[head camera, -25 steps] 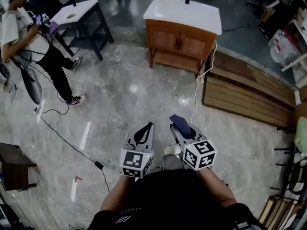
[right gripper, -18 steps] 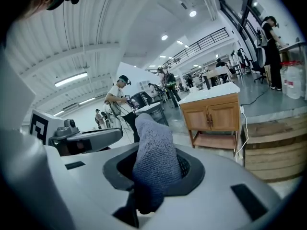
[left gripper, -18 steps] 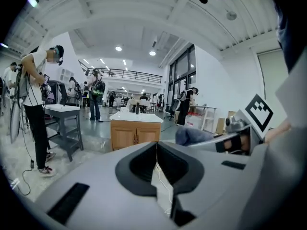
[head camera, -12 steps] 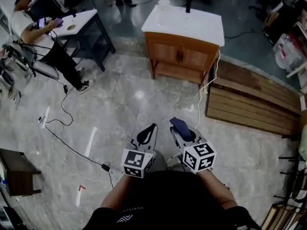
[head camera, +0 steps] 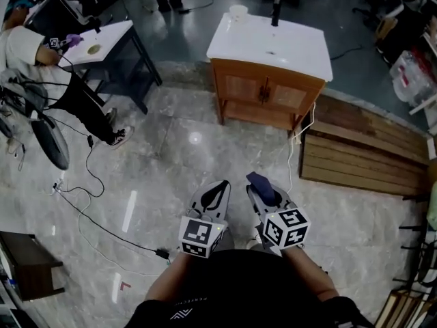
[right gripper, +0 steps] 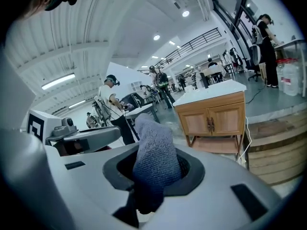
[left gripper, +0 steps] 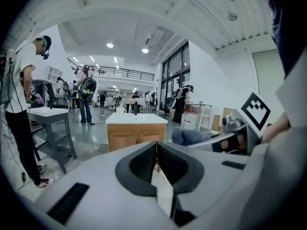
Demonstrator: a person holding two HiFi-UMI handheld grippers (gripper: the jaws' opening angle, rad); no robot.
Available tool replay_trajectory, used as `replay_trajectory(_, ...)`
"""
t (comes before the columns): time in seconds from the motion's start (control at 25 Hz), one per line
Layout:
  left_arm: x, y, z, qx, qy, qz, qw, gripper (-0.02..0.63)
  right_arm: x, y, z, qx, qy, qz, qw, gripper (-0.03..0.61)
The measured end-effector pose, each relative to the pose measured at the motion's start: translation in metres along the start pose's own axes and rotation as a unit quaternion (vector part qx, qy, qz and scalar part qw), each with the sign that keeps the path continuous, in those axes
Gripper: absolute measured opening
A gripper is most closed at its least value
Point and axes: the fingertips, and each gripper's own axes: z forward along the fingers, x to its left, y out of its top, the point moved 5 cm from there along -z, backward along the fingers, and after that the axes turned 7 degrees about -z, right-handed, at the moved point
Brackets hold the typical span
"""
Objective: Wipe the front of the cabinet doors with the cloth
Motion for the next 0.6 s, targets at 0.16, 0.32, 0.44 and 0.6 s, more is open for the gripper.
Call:
replay_trajectory(0.16,0.052,0.01,0.013,0.009,-0.015,0.002,0.9998,0.008,0.01,0.018,0.051,0.005,-0.009,-0.001,1.0,0.106)
replay_trajectory(0.32,0.099,0.018,0.027,0.01,-0.03,-0.001,0.9995,0.008,0.018,0.026,0.097,0.013,-0.02,0.005,1.0,0.106)
replay_trajectory(0.44,0.129,0.02,0.035,0.014,-0.04,-0.003,0.9991,0.008,0.023,0.033,0.121,0.017,-0.029,0.006,0.999,0.106)
replay_trajectory(0.6,0.165,0.028,0.045,0.014,-0.038,-0.002,0.9992,0.008,0.026,0.044,0.142,0.025,-0.042,0.004,0.999,0.106)
